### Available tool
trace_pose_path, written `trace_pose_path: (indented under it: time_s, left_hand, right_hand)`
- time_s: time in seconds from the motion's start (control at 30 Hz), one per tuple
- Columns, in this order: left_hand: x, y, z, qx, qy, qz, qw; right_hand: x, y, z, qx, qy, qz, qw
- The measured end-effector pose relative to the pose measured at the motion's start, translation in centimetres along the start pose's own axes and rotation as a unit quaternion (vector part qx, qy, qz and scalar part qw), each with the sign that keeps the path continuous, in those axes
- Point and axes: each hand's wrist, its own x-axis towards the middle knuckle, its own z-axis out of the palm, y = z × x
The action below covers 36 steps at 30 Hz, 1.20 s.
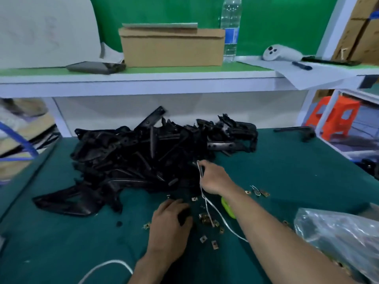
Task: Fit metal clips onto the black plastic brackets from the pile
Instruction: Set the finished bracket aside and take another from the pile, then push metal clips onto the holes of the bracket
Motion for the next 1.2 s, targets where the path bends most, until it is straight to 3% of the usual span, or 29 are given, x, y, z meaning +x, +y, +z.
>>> trace_pose_path:
  time_s: [0.13,0.33,0.5,0.67,0.87,0.93,1.1,1.2]
  left_hand:
    - [0.0,-1.2,0.3,-0.023,0.009,0.028,0.999]
    - [-0.1,-1.2,0.8,-0.022,0.033,0.059,0.997]
    - [-0.8,-1.0,0.5,-0.108,-0.027,0.082,0.990]
    - [-0.6,-1.1,0.7,-0.105,-0.050,0.103,0.988]
    - [-0.9,-1.4,0.6,-0.046,0.034,0.069,0.996]
    - [-0.8,-1.8,0.1,0.001,0.076,0.046,0.996]
    - [-0.2,-2.7,-0.4,-0.007,0.030,0.036,0.999]
    - [-0.5,-2.2,-0.5,-0.036,0.044,0.037,0.998]
  right_hand:
    - [0.1,0.9,0.6,-0.131,0.044,-0.056,0.989]
    - [-0.9,1.5,0.0,-0.102,0.010,-0.065,0.993]
    - [-2.1,0.0,-1.9,-0.117,0.032,-0.103,0.987]
    - [-3.5,-1.9,-1.3,-0.301,0.186,-0.201,0.913]
    - [-4.4,-1.2,-4.7,-0.308,0.350,-0.153,0.872]
    - [-4.8,-1.0,-5.7,-0.318,0.362,-0.127,0.867]
    - [-5.2,-1.1,-7.0,-0.401,0.328,-0.101,0.849]
    - [-5.1,-1.4,-8.8,-0.430,0.323,-0.099,0.837]
